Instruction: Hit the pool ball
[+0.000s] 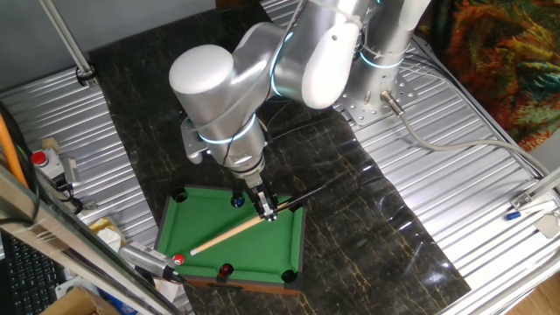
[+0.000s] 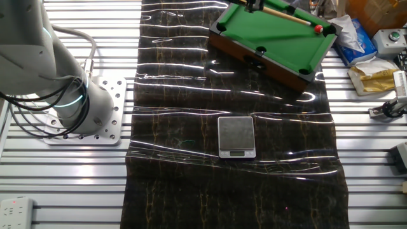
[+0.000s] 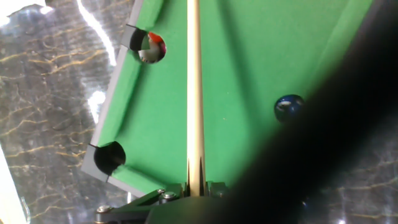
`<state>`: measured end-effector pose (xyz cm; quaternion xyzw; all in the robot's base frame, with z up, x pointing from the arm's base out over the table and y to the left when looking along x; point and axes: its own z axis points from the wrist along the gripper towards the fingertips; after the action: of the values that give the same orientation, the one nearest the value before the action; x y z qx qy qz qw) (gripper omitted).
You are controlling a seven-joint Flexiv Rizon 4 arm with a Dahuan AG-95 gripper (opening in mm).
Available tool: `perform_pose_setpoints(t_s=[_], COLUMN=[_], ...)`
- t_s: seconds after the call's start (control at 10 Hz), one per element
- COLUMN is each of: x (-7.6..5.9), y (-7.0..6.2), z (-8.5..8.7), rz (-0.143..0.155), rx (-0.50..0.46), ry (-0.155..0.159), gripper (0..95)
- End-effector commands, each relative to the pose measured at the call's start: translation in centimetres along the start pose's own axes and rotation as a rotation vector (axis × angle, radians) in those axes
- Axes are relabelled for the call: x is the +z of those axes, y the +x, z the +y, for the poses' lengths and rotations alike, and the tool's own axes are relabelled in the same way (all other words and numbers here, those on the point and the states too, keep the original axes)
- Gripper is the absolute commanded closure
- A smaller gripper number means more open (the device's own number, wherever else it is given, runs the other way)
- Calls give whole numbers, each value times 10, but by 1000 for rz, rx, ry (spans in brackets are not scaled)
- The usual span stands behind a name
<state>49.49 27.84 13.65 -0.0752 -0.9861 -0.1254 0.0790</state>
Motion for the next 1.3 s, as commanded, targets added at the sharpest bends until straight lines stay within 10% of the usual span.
perform_pose_setpoints(t_s=[0.1,0.5,0.7,1.3], x=[5,10,-12,-26], y=[-5,-15,-35,-48], z=[3,-9,-20,-7], rz=[3,-38,-37,32], rx=[3,3,-17,49], ry=[2,8,7,26], gripper=[950,950,950,950])
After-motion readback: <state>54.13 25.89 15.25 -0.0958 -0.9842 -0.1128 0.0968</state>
